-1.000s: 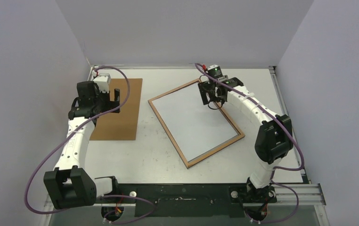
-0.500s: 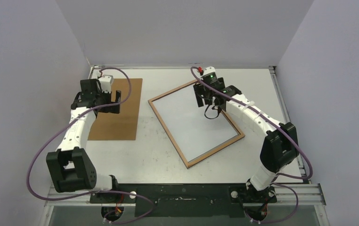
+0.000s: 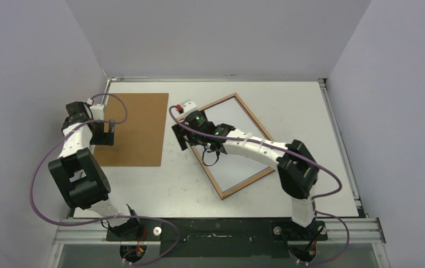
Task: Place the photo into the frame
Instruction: Move the photo frame item to the center of the board.
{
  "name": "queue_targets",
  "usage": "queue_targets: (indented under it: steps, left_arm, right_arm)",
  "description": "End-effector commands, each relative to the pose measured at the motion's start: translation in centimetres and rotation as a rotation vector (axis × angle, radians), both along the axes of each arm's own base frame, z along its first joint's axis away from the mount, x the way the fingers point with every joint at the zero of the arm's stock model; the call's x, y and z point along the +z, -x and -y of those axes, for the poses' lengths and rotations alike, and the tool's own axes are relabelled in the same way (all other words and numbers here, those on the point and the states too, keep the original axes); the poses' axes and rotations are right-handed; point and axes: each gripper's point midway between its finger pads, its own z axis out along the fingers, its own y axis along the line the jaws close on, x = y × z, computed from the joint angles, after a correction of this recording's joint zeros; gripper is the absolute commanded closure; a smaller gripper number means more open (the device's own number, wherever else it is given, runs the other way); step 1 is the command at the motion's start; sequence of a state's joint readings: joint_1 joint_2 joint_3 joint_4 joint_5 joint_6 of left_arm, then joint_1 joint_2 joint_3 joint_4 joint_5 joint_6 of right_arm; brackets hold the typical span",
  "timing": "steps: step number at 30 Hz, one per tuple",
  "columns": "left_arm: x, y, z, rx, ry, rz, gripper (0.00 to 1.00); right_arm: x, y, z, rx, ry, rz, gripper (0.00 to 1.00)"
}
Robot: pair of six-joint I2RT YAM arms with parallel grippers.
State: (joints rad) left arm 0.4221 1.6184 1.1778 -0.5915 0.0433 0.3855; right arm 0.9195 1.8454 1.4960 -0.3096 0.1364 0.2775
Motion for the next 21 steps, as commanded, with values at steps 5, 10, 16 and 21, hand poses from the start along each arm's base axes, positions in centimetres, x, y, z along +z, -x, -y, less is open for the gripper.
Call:
queue_targets:
  steps: [5,10,16,21]
  left_arm:
    - [-1.5,0.0,-4.5,0.014,-0.072,-0.022,0.02]
    - [-3.3,-0.2,-5.3,0.006,-0.054,-0.063,0.07]
    - [-5.1,-0.2,-5.0,-0.006,-0.001,-0.097,0.15]
    - [-6.0,-0.8,-5.2,0.01,0.015,-0.097,0.21]
  right_arm:
    - [-3.5,1.1,-11.2,0.154,-0.086,0.001,0.14]
    - [-5.6,0.9,-13.6,0.177,-0.136,-0.011,0.13]
    - [-7.6,0.2,-14.9,0.188,-0.157,0.007,0.21]
    - [-7.9,-0.3,-15.6,0.19,-0.191,0.029,0.24]
